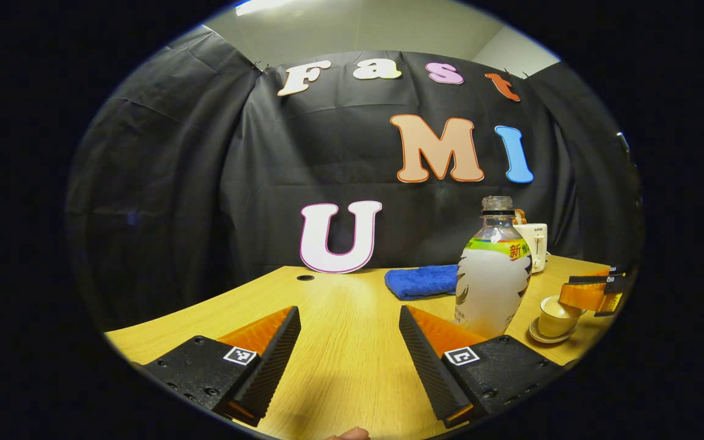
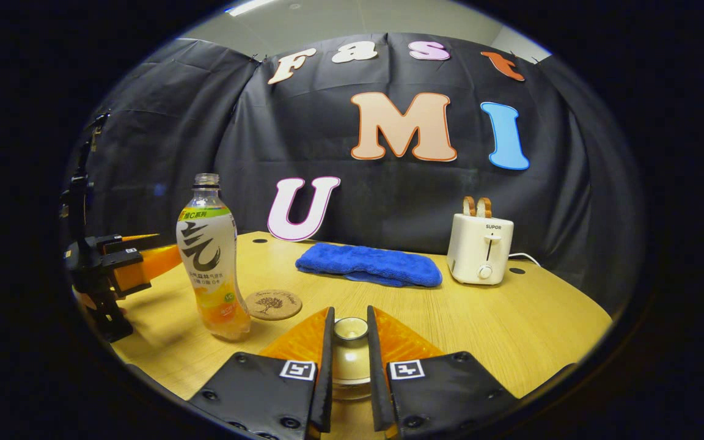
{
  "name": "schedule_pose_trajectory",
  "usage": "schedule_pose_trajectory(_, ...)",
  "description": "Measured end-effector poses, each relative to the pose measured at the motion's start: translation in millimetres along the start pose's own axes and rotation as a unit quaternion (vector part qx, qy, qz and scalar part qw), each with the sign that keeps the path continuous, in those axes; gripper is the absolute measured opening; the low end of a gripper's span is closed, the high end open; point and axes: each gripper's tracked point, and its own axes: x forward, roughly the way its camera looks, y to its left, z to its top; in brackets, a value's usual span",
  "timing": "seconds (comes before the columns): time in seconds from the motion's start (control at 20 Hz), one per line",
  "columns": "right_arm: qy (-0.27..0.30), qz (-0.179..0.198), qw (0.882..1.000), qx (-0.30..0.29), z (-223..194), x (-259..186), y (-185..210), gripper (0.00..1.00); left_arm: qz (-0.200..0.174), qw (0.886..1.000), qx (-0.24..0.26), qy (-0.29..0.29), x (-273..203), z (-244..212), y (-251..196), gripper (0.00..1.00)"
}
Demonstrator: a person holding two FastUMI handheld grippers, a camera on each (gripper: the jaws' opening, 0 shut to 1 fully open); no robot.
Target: Open the teacup lid with one hand, grasp the water bottle and pour water into the teacup with the other hand; after pouring, place the water bottle on the coaster and then close the teacup lid.
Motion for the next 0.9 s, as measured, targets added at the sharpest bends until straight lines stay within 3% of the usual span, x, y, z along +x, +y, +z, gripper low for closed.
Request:
schedule_pose_trajectory(0.4, -0.022, 0.008, 1.000, 0.009, 13.8, -11.2, -3.3, 0.30, -0.020, 1.000, -0.002, -0.002, -6.5, 1.8, -5.1, 0.95)
schedule_pose_trajectory(0.9, -0.039, 0.003, 0.999, 0.021, 26.0, -29.1, -14.5, 0.30, -0.104, 0.994, -0.018, -0.012, -41.4, 14.4, -50.1, 0.95)
